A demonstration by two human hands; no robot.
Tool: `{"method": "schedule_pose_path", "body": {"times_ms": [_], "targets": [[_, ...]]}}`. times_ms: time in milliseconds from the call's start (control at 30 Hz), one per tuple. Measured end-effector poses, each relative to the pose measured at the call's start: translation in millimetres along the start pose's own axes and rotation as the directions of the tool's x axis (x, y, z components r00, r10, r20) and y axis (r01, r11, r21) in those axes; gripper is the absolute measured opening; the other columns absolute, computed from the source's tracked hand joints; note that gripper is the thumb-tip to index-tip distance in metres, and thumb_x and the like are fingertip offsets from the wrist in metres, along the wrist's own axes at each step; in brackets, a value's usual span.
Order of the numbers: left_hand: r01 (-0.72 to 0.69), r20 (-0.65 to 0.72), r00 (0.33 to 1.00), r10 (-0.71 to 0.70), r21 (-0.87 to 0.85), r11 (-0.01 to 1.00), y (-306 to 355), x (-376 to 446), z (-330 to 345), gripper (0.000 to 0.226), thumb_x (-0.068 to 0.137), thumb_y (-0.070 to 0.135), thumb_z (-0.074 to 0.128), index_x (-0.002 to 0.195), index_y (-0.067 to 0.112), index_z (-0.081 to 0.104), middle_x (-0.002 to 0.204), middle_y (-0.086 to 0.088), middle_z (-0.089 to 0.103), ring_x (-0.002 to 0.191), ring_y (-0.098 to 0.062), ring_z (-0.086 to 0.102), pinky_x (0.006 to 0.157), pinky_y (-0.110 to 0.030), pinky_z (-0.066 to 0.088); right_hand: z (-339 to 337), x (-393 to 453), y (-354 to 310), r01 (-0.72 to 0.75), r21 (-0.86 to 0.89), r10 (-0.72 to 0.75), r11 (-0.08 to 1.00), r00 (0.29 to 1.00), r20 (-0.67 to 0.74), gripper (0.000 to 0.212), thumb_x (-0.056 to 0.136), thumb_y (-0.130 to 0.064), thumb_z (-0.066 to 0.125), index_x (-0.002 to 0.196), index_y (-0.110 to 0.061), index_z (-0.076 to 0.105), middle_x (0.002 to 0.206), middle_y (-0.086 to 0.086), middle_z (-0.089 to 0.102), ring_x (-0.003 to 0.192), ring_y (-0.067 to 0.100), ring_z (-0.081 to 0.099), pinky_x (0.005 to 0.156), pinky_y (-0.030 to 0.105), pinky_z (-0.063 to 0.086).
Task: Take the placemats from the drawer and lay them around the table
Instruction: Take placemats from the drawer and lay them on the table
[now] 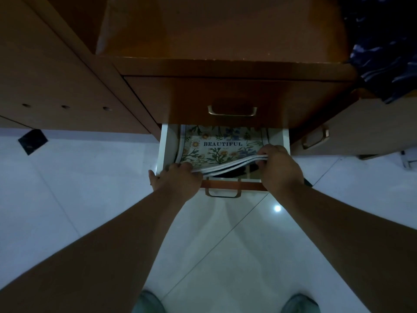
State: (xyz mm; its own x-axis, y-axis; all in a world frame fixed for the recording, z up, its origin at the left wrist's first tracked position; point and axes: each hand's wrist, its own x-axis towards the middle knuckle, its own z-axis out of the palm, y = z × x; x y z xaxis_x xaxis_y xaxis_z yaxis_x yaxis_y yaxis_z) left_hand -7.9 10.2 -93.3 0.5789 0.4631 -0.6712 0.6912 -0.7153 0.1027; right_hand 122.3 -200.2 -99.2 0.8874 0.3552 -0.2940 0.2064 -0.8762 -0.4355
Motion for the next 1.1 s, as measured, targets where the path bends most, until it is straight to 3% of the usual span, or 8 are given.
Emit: {"method": "schedule_pose_path", "body": {"times_ms": [200, 333, 467, 667, 767, 867, 967, 1100], "targets": [[-0.062, -0.032, 0.997, 0.065, 0.082, 0.995, -10, -18, -4, 0.089, 0.079, 0.091, 0.031, 0.15, 0.039, 0.036, 0.155, -0.001, 0.044, 0.142, -0.032, 0.042, 0.117, -0.064, 0.016, -14, -6, -11, 0.049, 0.252, -0.048, 0.967, 0.999, -0.009, 0.017, 0.096, -0.007, 0.058, 0.11, -0.017, 0.06, 0.115, 0.006, 0.051, 0.078, 0.01, 0.054, 0.08, 0.023, 0.043], [-0.038, -0.214, 0.976, 0.047, 0.045, 0.998, -9, -29, -5, 0.061, 0.09, 0.072, 0.045, 0.142, 0.042, 0.048, 0.143, 0.001, 0.054, 0.13, -0.032, 0.048, 0.105, -0.052, 0.038, -26, -14, -6, -0.006, 0.366, 0.0, 0.93, 1.0, 0.016, 0.016, 0.091, -0.011, 0.065, 0.102, -0.023, 0.063, 0.111, 0.002, 0.056, 0.083, 0.008, 0.06, 0.081, 0.021, 0.049], [-0.075, -0.379, 0.925, 0.038, -0.083, 0.994, -13, -34, -11, 0.033, 0.097, 0.048, 0.056, 0.126, 0.037, 0.067, 0.132, 0.0, 0.06, 0.114, -0.034, 0.049, 0.092, -0.045, 0.047, -39, -31, 3, -0.233, 0.562, 0.173, 0.794, 0.972, 0.159, 0.019, 0.085, -0.007, 0.069, 0.092, -0.024, 0.07, 0.104, 0.003, 0.067, 0.09, 0.017, 0.066, 0.074, 0.031, 0.058], [-0.173, -0.408, 0.91, 0.07, -0.22, 0.96, -18, -62, -7, 0.032, 0.097, 0.035, 0.063, 0.128, 0.03, 0.066, 0.149, -0.006, 0.047, 0.128, -0.043, 0.046, 0.103, -0.054, 0.045, -52, -50, 0, -0.365, 0.759, 0.286, 0.539, 0.927, 0.242, 0.015, 0.091, -0.013, 0.067, 0.082, -0.014, 0.078, 0.095, 0.01, 0.074, 0.092, 0.022, 0.073, 0.09, 0.041, 0.059], [-0.247, -0.393, 0.916, 0.077, -0.403, 0.881, -25, -71, 4, 0.028, 0.092, 0.023, 0.073, 0.119, 0.02, 0.07, 0.147, -0.01, 0.049, 0.138, -0.032, 0.044, 0.112, -0.044, 0.04, -48, -57, 2, -0.379, 0.656, 0.307, 0.652, 0.924, 0.229, 0.008, 0.089, -0.011, 0.072, 0.09, -0.017, 0.077, 0.096, 0.003, 0.073, 0.083, 0.021, 0.071, 0.087, 0.049, 0.06], [-0.175, -0.299, 0.954, -0.003, -0.567, 0.805, -28, -75, -1, 0.029, 0.079, 0.029, 0.086, 0.106, 0.021, 0.076, 0.138, 0.006, 0.053, 0.126, -0.007, 0.051, 0.105, -0.026, 0.044, -44, -63, 3, -0.44, 0.652, 0.341, 0.618, 0.897, 0.282, 0.032, 0.087, -0.002, 0.072, 0.111, -0.021, 0.064, 0.106, -0.002, 0.064, 0.081, 0.014, 0.065, 0.087, 0.05, 0.059], [-0.022, -0.145, 0.982, -0.121, -0.724, 0.689, -23, -78, -19, 0.025, 0.076, 0.05, 0.084, 0.086, 0.028, 0.076, 0.099, 0.01, 0.068, 0.096, -0.009, 0.065, 0.085, -0.027, 0.049, -44, -62, 2, -0.516, 0.704, 0.377, 0.488, 0.852, 0.363, 0.051, 0.085, 0.003, 0.072, 0.13, -0.015, 0.055, 0.121, 0.009, 0.058, 0.09, 0.022, 0.064, 0.092, 0.047, 0.057], [0.071, -0.066, 0.975, -0.214, -0.814, 0.576, -38, -65, -32, 0.011, 0.078, 0.028, 0.079, 0.068, 0.026, 0.075, 0.082, 0.0, 0.075, 0.087, -0.022, 0.069, 0.084, -0.033, 0.052, -43, -60, 8, -0.539, 0.687, 0.367, 0.486, 0.84, 0.399, 0.05, 0.081, 0.003, 0.075, 0.127, -0.002, 0.057, 0.122, 0.015, 0.064, 0.104, 0.031, 0.065, 0.075, 0.037, 0.059]]}}
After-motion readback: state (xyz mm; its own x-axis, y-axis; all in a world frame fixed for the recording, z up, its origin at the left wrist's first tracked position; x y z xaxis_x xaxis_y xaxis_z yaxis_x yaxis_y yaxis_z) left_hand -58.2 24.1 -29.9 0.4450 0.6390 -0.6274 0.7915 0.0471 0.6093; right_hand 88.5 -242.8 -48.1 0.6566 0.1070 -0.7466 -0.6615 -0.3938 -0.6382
